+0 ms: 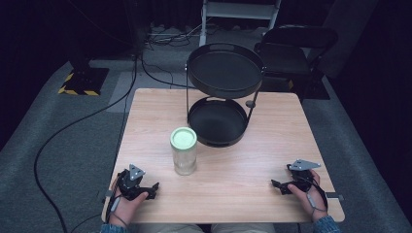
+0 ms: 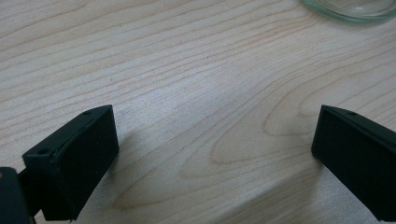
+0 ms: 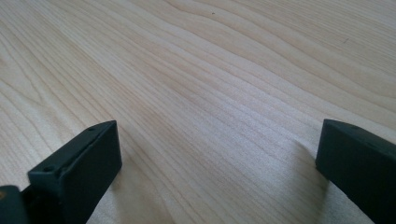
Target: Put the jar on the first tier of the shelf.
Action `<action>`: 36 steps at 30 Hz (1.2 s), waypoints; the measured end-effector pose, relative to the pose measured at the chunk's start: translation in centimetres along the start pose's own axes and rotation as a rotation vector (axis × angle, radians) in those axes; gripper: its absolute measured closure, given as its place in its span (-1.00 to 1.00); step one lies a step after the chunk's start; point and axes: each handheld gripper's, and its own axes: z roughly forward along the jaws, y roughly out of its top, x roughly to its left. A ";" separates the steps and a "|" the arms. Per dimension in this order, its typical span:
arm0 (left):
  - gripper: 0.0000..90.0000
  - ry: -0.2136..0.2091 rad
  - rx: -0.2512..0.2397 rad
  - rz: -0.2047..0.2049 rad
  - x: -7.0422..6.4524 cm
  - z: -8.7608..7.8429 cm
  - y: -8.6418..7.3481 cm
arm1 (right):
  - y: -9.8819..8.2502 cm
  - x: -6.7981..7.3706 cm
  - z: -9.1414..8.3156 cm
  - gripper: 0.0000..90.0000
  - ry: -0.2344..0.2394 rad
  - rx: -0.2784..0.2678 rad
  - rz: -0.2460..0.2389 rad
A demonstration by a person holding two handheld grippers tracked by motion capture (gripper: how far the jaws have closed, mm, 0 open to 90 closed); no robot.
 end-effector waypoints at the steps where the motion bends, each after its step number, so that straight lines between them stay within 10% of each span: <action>1: -0.99 0.000 0.001 0.002 0.0 0.0 0.0 | 0.0 0.0 0.0 -0.99 0.000 0.000 0.000; 25: -0.91 -0.050 -0.288 0.066 -1.9 -3.2 2.6 | 0.0 0.0 0.0 -0.99 0.000 -0.001 0.000; 36: -0.90 -0.079 -0.348 0.067 -2.4 -3.6 3.3 | 0.0 0.0 0.0 -0.99 0.000 -0.001 0.000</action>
